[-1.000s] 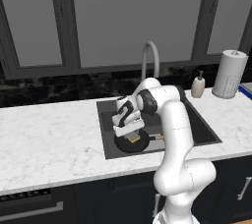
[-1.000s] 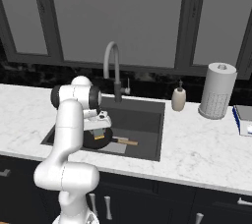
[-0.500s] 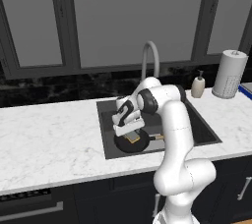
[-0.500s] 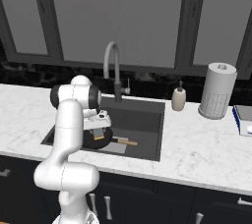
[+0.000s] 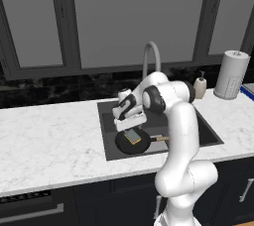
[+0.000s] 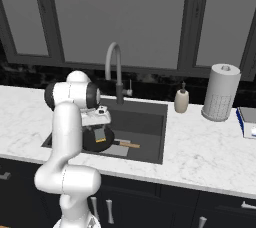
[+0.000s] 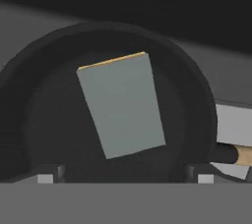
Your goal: Pick the pan and sponge and place them into the sink. Then turn on the water.
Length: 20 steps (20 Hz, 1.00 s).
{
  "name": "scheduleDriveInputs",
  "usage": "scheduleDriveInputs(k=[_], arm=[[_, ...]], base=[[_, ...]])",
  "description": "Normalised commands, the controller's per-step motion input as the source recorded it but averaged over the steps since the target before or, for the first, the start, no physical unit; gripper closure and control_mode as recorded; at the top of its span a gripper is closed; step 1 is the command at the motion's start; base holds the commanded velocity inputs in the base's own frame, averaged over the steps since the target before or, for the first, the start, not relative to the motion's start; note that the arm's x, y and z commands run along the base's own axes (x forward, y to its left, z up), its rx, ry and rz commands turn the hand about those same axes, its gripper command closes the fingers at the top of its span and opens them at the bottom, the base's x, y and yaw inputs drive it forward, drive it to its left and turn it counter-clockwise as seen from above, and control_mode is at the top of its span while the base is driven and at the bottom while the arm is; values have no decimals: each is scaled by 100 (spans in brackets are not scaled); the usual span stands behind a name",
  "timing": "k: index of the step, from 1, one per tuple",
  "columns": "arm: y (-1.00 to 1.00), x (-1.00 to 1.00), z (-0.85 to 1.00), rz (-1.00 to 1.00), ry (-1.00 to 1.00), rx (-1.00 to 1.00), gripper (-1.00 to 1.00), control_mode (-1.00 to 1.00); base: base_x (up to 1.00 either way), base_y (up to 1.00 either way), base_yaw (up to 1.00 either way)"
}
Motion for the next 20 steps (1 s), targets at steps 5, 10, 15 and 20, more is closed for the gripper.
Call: scheduleDriveInputs(k=[5,10,15,20], arm=[[0,-54,90,0,-16,15,-100,-100],[0,-59,100,0,-16,11,-100,-100],[-5,-69,100,0,-22,16,-100,-100],[-20,-69,91,0,-35,16,-100,-100]], base=[[0,0,0],[0,0,0],[0,0,0],[0,0,0]])
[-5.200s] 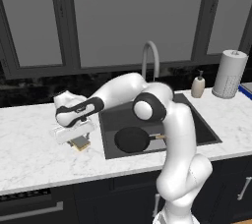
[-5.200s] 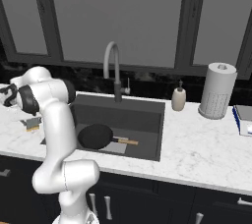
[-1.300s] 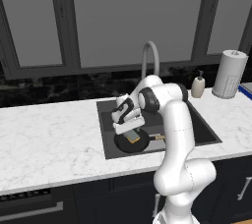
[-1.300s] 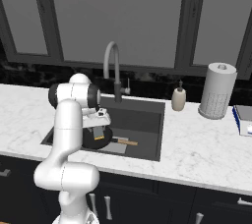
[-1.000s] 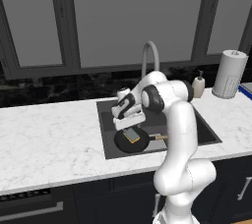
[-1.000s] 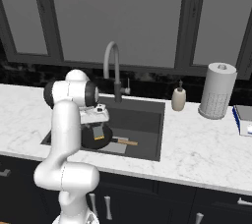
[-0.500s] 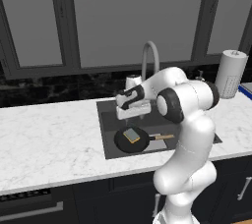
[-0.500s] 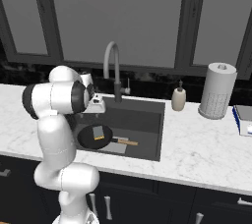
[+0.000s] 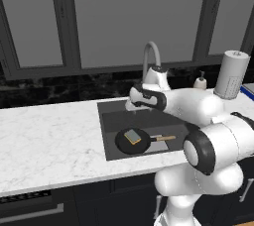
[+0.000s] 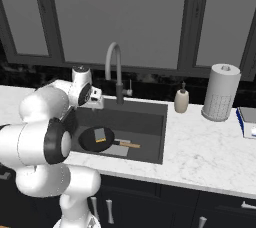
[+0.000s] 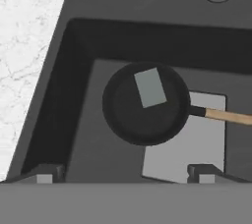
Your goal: Pick the pan and sponge and place them into the sink. Then turn on the water.
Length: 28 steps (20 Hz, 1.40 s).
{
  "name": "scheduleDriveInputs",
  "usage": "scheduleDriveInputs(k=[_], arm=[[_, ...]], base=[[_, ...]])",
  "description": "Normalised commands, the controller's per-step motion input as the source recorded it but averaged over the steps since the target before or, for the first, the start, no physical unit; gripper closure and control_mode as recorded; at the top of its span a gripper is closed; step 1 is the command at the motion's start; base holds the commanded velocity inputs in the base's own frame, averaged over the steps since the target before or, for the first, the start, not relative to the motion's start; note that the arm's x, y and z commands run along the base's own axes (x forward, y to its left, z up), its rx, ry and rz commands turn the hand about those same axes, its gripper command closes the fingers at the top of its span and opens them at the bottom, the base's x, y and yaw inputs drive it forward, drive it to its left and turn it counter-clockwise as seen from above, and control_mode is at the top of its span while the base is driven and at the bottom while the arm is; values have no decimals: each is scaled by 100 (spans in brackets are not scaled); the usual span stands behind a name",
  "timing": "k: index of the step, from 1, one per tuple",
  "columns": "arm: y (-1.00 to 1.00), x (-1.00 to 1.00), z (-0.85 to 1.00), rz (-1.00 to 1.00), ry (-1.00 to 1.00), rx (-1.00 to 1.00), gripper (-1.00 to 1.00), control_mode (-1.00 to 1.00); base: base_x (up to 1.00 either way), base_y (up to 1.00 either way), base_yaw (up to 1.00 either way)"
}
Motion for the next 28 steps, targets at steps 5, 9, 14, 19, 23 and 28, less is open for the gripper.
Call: scheduleDriveInputs(k=[5,9,14,19,23,28], arm=[[-72,-22,82,8,-52,9,-100,-100],[-66,-18,68,10,-55,3,-100,-100],[-52,-28,29,4,-41,1,-100,-100],[-89,1,-11,1,-36,16,-100,-100],[-73,17,-1,0,-38,26,-100,-100],[-37,19,-2,0,-28,10,-100,-100]], base=[[0,0,0],[0,0,0],[0,0,0],[0,0,0],[0,0,0],[0,0,0]])
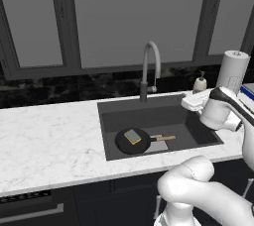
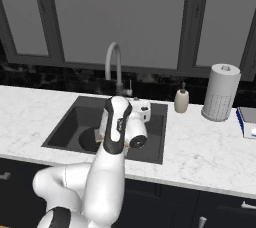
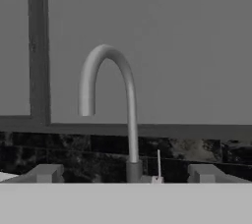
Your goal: Pick the pan and sponge and place them into the sink. Then turn on the water.
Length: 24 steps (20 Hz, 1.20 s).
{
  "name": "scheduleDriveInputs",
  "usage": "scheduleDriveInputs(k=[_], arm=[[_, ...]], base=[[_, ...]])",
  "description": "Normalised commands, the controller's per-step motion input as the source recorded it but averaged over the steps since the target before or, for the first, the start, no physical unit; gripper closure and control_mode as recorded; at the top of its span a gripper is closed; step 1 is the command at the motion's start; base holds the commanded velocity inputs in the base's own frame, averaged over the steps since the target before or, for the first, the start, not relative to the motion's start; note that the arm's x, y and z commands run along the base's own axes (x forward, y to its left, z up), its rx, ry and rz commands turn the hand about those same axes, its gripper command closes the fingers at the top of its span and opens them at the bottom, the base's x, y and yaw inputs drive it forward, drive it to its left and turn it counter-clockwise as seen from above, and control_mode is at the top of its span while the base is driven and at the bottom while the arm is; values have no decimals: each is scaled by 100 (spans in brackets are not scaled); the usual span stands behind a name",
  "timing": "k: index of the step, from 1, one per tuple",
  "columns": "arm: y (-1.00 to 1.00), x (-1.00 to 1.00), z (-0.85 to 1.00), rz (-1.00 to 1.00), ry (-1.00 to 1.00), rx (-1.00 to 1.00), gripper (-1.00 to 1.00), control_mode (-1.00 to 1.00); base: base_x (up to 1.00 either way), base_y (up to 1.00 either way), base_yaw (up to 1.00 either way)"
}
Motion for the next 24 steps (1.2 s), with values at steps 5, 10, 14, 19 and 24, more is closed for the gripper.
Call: scheduleDriveInputs(k=[5,10,14,19,24], arm=[[-8,42,-9,8,-8,2,-100,-100],[0,58,-12,7,0,2,-100,-100],[-8,82,-23,0,6,0,-100,-100],[-25,83,-15,0,3,1,-100,-100],[-47,75,-9,0,0,8,-100,-100]], base=[[0,0,0],[0,0,0],[0,0,0],[0,0,0],[0,0,0]])
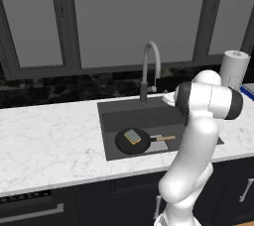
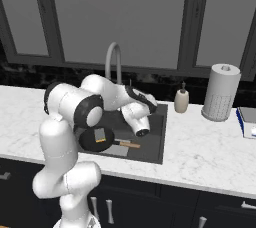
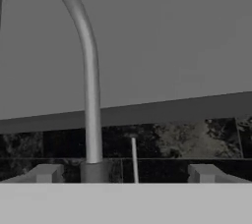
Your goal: Pick the pan and sponge and place them into the sink. Then turn on the water.
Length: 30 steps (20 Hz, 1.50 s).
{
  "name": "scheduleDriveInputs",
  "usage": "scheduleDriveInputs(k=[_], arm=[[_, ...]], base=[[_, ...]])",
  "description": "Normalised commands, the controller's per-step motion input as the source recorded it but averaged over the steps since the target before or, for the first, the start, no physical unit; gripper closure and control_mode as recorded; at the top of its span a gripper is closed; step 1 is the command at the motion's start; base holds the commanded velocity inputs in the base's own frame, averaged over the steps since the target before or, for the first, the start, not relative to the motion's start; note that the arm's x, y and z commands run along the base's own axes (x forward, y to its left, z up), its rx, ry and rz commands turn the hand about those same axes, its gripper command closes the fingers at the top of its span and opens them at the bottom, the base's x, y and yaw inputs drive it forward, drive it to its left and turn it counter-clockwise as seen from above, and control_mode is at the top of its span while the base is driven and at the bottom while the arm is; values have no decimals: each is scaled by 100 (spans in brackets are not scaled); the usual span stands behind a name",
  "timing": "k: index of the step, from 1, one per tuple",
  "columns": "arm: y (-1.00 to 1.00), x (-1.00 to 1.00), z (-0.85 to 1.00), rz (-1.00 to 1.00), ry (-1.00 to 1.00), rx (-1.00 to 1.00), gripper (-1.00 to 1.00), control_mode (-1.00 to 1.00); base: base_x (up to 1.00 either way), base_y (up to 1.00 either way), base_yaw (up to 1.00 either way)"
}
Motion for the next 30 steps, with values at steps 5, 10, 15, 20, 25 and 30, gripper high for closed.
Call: scheduleDriveInputs(k=[5,10,15,20,25,30], arm=[[-34,43,-1,1,0,8,-100,-100],[-2,33,0,7,0,0,-100,-100],[0,46,0,11,2,0,-100,-100],[3,46,0,10,1,0,-100,-100],[26,38,-2,7,1,0,-100,-100],[44,28,-2,9,1,-3,-100,-100]], base=[[0,0,0],[0,0,0],[0,0,0],[0,0,0],[0,0,0],[0,0,0]])
